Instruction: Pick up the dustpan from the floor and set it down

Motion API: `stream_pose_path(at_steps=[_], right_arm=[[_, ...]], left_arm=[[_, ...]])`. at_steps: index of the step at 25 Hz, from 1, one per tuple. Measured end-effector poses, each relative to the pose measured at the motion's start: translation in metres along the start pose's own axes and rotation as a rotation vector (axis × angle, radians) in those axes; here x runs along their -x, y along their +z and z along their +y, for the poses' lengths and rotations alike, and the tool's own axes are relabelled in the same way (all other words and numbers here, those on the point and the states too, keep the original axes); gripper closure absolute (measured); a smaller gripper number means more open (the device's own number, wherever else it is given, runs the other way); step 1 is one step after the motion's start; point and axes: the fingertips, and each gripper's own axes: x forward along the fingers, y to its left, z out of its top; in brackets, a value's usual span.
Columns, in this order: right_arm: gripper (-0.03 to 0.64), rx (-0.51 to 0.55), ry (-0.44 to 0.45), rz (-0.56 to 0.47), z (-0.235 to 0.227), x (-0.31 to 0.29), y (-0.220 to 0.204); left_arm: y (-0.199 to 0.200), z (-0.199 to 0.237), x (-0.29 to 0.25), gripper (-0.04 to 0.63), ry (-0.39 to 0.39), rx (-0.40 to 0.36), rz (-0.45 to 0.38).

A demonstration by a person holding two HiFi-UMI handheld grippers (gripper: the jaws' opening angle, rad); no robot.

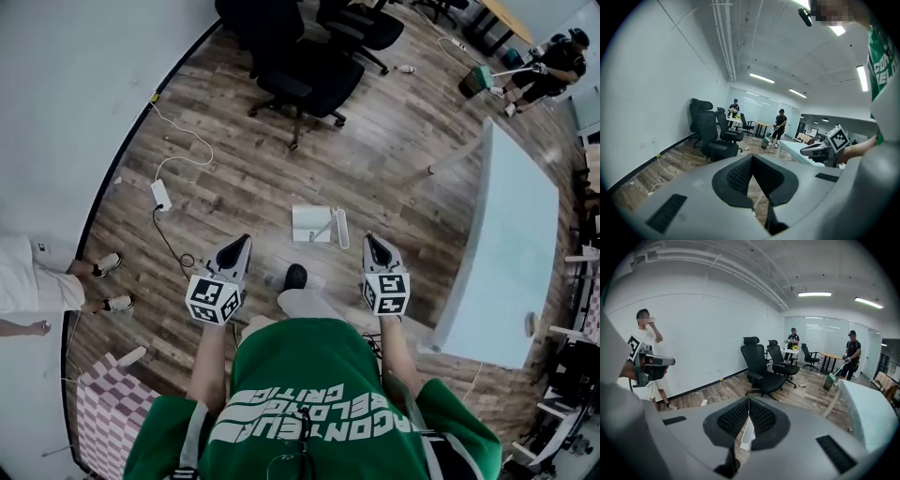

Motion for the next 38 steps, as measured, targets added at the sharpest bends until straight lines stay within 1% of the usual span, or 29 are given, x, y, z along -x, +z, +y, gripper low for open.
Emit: stream_pose_path(at_steps=[6, 17, 23, 26, 31, 33, 35, 38], right_arm=[[0.607, -0.004, 0.026, 0.047, -0.007, -0.025, -0.007], [0.607, -0.012, 0.054, 0.139, -0.005, -0.059, -0.034], [0.607, -0.019, 0.055, 0.226, -0.002, -0.086, -0.056], [0.606, -0.026, 0.043, 0.27, -0.002, -0.1, -0.064], [0.603, -0.073, 0.035, 0.342, -0.006, -0.124, -0.077], [0.569, -0.081, 0.038, 0.384, -0.006, -0.135, -0.086], [0.495, -0.087, 0.052, 0.425, -0.004, -0.146, -0.096], [0.457, -0.095, 0.053, 0.48, -0.004, -0.163, -0.108]], left_arm=[[0.012, -0.006, -0.024, 0.601, -0.021, -0.008, 0.004], [0.015, -0.007, -0.038, 0.602, -0.039, -0.016, 0.021], [0.017, 0.001, -0.047, 0.602, -0.068, -0.021, 0.028], [0.019, 0.008, -0.049, 0.602, -0.078, -0.02, 0.034], [0.023, 0.018, -0.056, 0.602, -0.091, -0.019, 0.05], [0.023, 0.022, -0.057, 0.601, -0.091, -0.016, 0.053], [0.023, 0.026, -0.059, 0.601, -0.092, -0.015, 0.057], [0.026, 0.033, -0.062, 0.601, -0.096, -0.019, 0.061]])
